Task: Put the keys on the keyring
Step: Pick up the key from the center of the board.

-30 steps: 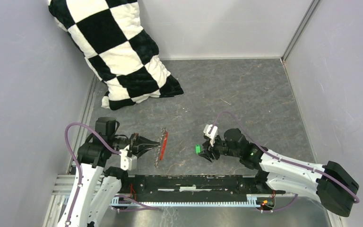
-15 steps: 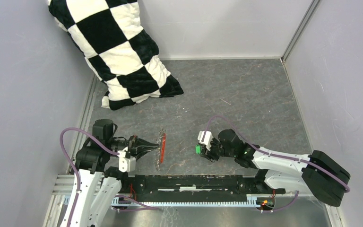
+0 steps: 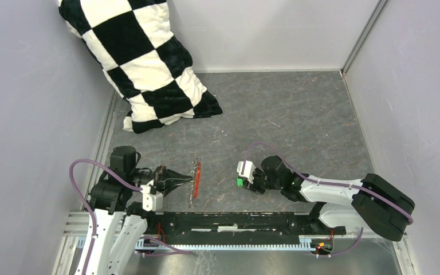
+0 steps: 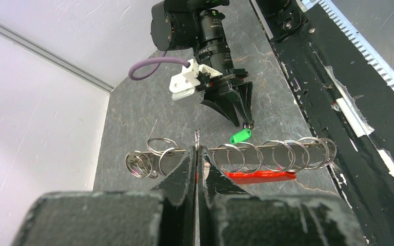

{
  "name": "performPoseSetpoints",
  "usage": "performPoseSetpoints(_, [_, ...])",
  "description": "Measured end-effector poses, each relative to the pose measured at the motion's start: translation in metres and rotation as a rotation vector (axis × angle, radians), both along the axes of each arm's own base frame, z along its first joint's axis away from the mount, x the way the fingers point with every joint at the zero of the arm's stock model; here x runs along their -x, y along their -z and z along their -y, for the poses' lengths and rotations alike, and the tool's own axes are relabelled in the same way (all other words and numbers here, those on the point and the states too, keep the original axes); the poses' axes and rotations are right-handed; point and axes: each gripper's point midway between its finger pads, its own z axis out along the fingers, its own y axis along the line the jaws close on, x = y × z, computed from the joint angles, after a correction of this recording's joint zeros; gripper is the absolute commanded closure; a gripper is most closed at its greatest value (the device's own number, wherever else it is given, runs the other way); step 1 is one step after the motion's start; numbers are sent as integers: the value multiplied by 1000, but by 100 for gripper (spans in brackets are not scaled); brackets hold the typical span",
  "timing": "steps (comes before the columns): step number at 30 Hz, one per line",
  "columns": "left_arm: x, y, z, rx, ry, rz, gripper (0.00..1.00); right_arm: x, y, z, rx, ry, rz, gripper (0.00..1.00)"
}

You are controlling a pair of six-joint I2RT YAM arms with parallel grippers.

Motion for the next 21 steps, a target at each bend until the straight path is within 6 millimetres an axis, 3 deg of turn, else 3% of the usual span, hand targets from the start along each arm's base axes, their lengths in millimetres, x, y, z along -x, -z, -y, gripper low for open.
performPoseSetpoints(5, [1, -1, 0, 5, 5, 0, 98, 1, 0, -3, -10, -21, -3, 75])
performPoseSetpoints(17, [4, -1, 0, 6, 1, -16, 98, 6, -1, -7, -30, -51, -20, 77])
performPoseSetpoints(19, [4, -1, 0, 7, 0, -24, 98, 6, -2, -8, -32, -50, -18, 82])
performPoseSetpoints(21, [5, -1, 0, 7, -2, -34, 98, 6, -2, -8, -32, -49, -19, 97])
